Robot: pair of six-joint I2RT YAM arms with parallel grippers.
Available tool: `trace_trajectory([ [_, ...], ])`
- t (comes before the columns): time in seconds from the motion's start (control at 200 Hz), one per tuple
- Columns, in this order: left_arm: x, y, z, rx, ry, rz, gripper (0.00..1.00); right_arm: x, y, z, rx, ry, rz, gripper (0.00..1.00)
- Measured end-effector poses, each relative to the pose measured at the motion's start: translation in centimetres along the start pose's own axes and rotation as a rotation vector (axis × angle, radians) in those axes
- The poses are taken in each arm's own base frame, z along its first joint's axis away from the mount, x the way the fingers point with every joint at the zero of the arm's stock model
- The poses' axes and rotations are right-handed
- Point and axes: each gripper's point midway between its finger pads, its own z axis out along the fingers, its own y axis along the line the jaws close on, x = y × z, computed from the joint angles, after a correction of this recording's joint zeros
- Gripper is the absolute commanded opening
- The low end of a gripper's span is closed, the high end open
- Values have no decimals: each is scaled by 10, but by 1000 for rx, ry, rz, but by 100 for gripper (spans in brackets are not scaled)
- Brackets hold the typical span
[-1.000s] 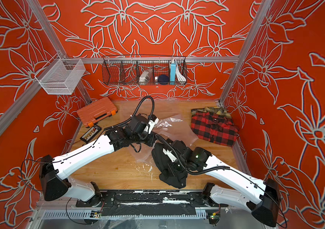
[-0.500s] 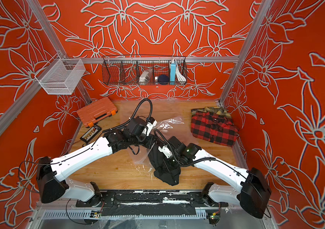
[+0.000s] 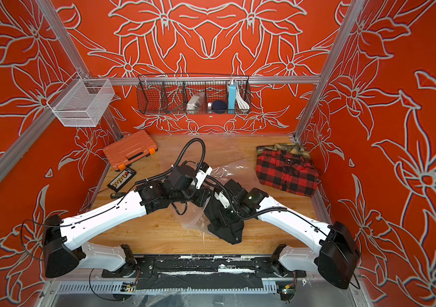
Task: Place the folded shirt into the vacuum bag
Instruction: Place the shirt in the vacuum bag.
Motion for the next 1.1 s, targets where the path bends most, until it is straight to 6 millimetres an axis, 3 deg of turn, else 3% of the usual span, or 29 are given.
trace_trajectory([
  [0.105,-5,-1,-4,3,-24,-1,0,-6,0,4,-1,-22,-14,0],
  [0.295,2,3,-2,-14,-5,-8,0,-4,-18,34,61,10,-32,0],
  [0.54,4,6,0,-23,2,-9,0,-15,-17,29,78,-23,-80,7],
  [0.635,1,6,0,-28,-12,-11,0,-23,-16,28,86,-32,-100,23],
  [0.731,-1,11,1,-51,-26,-13,0,-27,-19,40,101,-14,-119,42],
  [0.866,11,23,8,-98,0,-16,0,-27,-25,61,113,32,-130,64],
  [0.966,16,27,13,-112,18,-17,0,-24,-25,64,108,59,-134,84],
  [1.101,14,22,14,-94,8,-12,0,-19,-22,47,93,67,-119,92],
])
